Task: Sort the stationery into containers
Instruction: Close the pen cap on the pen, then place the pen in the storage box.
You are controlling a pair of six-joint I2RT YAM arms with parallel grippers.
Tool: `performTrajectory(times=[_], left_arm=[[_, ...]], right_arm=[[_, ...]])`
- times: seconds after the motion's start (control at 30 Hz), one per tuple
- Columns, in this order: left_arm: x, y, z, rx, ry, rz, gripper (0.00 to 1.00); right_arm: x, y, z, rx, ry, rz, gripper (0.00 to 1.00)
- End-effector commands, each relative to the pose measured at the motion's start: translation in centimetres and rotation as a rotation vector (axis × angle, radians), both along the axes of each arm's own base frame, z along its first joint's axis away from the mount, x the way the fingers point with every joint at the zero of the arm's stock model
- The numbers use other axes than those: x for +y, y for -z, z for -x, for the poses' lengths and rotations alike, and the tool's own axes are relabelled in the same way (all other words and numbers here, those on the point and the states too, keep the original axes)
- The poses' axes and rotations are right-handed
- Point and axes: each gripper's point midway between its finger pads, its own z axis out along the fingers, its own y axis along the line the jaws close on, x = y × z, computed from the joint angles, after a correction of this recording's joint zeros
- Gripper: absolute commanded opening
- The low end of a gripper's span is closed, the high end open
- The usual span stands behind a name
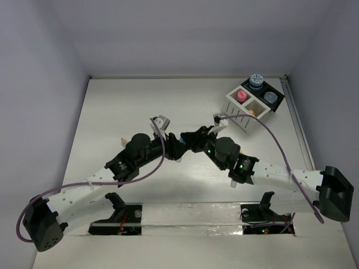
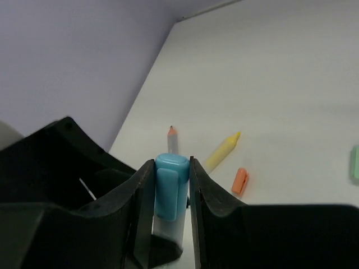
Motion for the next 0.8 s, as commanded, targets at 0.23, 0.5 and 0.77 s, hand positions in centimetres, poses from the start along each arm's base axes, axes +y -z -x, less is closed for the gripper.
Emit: performTrajectory(times=[0.23, 0.5, 0.77], left_arm=[[-0.2, 0.0, 1.5, -0.045, 0.060, 0.150, 0.68], [1.0, 0.2, 1.5, -0.073, 0.023, 0.129, 0.99], [1.5, -0.4, 1.0, -0.175, 0.002, 0.162, 0.99]], right_arm=[[-4.1, -2.5, -11.5, -0.053, 0.263, 0.149, 0.00], [-14.9, -6.2, -16.9, -0.113, 0.563, 0.199, 0.00], [-32.0, -6.8, -18.4, -0.092, 1.009, 0.298, 0.00]])
